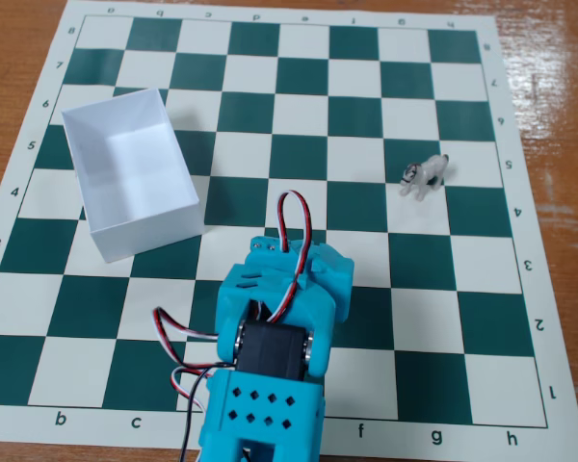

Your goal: Grab the toy horse and put it in the box.

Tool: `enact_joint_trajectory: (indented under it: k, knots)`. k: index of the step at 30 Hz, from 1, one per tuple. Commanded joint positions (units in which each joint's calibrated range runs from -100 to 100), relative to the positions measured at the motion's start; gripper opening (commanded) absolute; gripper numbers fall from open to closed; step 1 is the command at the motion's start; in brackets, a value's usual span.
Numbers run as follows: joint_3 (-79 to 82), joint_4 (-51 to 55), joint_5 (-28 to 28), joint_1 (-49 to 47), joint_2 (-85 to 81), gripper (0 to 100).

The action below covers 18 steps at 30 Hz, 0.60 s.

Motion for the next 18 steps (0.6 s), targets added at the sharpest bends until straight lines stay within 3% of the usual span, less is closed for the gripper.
enact_joint_trajectory:
  k: [1,18]
  knots:
    - [-5.80,-5.20,-0.51,1.17,7.47,2]
    - [-29.38,-17.24,-3.29,6.88,40.57,2]
